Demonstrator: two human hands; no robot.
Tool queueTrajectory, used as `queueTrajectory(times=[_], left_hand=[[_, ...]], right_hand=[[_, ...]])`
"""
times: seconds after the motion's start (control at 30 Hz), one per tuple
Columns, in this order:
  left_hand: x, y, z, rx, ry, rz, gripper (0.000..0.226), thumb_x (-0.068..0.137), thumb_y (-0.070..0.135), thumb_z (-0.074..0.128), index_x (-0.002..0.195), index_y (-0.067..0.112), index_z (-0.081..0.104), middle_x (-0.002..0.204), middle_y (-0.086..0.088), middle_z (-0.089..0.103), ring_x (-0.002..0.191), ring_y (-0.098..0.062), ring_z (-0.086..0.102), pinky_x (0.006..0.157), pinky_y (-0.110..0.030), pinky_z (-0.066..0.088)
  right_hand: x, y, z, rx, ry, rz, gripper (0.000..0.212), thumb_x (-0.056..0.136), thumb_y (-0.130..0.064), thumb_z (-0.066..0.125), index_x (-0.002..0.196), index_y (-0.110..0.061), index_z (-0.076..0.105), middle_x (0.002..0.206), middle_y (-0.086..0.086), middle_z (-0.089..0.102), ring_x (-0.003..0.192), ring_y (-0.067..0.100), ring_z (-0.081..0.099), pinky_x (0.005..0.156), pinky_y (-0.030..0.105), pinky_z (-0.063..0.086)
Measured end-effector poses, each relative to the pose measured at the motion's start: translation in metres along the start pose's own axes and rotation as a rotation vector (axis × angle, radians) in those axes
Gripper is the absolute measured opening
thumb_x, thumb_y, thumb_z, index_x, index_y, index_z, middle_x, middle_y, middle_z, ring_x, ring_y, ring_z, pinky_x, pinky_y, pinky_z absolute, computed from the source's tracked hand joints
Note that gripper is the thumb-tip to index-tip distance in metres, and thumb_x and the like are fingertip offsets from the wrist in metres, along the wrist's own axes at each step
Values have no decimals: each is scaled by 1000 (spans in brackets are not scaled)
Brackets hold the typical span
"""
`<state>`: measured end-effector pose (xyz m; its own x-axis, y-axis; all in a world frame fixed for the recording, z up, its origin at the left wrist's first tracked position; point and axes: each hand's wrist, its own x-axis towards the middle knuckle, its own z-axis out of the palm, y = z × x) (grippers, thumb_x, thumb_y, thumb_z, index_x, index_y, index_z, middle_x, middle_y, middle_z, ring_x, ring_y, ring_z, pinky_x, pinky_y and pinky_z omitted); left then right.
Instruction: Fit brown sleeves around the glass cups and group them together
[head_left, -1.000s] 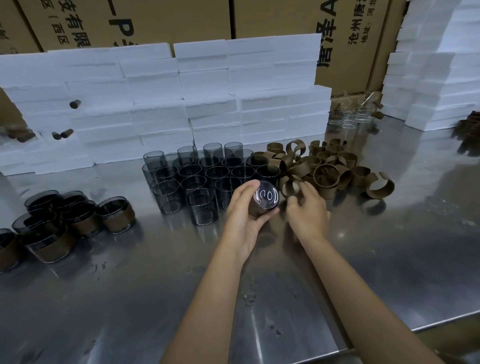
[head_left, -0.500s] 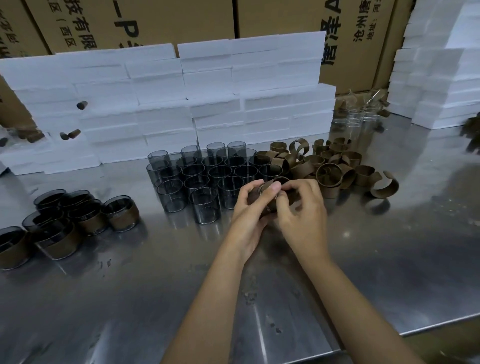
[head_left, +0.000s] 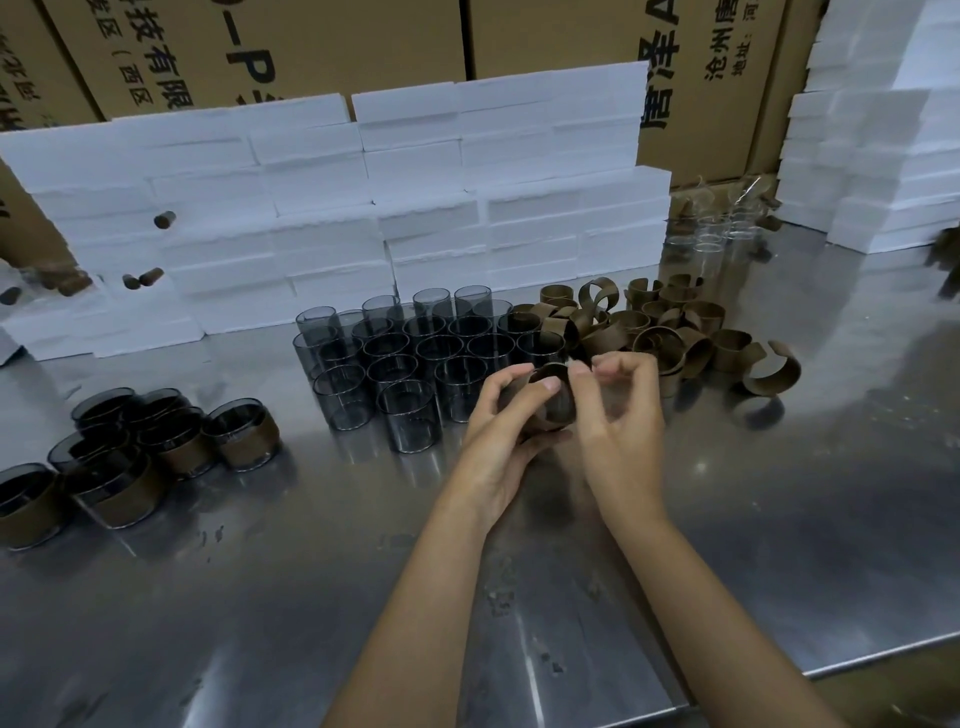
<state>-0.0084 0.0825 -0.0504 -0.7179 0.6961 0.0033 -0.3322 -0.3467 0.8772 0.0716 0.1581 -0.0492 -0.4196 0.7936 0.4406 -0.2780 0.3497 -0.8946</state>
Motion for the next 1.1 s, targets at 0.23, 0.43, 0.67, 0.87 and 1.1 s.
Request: queueTrajectory(times=[0.23, 0.43, 0.67, 0.87, 1.1], left_hand=[[-3, -1, 1, 40, -63, 14, 62, 71, 34, 85, 126, 14, 66, 136, -27, 60, 118, -34, 65, 80, -38, 60], [-4, 0, 2, 23, -90, -3, 57, 75, 32, 82, 126, 12, 66, 125, -19, 69, 117, -31, 66, 84, -41, 60], [-4, 1, 2, -6, -98, -29, 54, 84, 23, 75, 134, 8, 61, 136, -22, 63, 134, -40, 56, 85, -38, 60], [-5, 2, 3, -12, -93, -49, 51, 83, 22, 75, 131, 11, 63, 134, -21, 65, 128, -36, 60, 84, -38, 60], [-4, 0, 1, -1, -106, -65, 44, 81, 17, 73, 125, 12, 68, 120, -14, 70, 108, -27, 70, 83, -39, 60]], right_hand=[[6, 1, -9, 7, -362, 317, 50, 99, -69, 41, 117, -33, 70, 110, -13, 75, 103, -8, 66, 91, 22, 47], [2, -2, -9, 66, -319, 303, 57, 96, -69, 40, 112, -25, 73, 103, -7, 78, 101, 0, 70, 93, 25, 50], [4, -1, -9, 71, -295, 301, 59, 95, -70, 36, 114, -29, 74, 102, -14, 78, 100, -5, 68, 94, 23, 47], [6, 2, -8, 42, -309, 312, 64, 93, -73, 33, 120, -31, 72, 111, -11, 76, 111, 0, 66, 108, 32, 46], [7, 7, -4, 28, -147, 296, 50, 105, -55, 39, 106, -18, 72, 99, -3, 76, 100, 9, 69, 100, 41, 53]])
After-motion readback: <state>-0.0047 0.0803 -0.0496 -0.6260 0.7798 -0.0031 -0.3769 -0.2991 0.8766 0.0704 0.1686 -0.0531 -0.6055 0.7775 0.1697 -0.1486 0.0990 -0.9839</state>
